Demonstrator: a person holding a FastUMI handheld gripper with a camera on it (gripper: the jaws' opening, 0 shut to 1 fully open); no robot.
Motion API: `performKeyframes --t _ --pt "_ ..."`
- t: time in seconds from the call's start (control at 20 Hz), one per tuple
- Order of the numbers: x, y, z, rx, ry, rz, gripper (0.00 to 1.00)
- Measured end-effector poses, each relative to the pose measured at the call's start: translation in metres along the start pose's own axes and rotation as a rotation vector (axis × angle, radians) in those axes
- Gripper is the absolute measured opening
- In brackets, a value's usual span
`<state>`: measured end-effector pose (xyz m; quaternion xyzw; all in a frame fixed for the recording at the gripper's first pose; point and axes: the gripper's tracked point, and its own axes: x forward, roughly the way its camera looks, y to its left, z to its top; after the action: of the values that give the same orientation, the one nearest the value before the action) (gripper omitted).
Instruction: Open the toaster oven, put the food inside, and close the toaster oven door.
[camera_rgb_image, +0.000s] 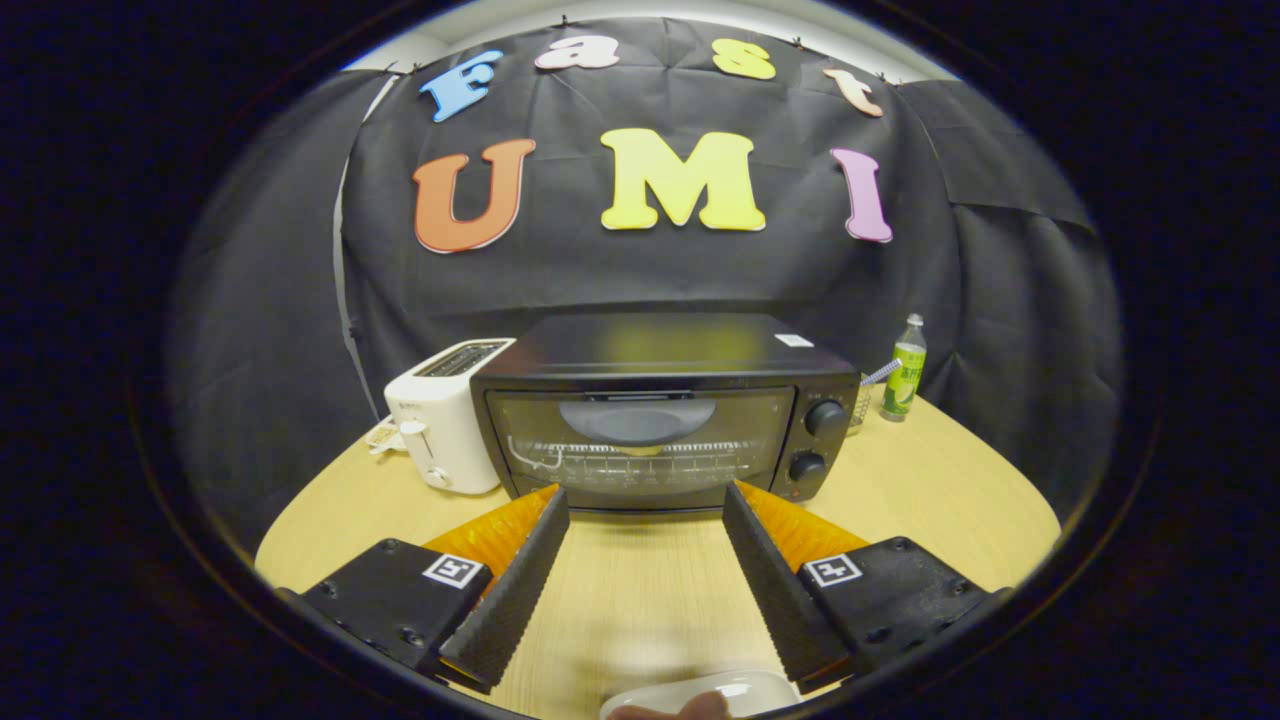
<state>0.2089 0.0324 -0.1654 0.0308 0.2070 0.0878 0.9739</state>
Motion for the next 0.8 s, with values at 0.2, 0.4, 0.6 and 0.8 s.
performKeyframes --t 0.2,0.4,0.6,0.8 --pt "-0.046 -0.011 0.057 0.012 -0.087 0.001 1.0" --pt "-0.112 -0.018 0.106 0.016 -0.187 0.018 1.0" --pt "-0.177 -0.036 0.139 0.017 -0.261 0.019 1.0" --pt "-0.242 -0.054 0.157 0.002 -0.344 -0.004 1.0"
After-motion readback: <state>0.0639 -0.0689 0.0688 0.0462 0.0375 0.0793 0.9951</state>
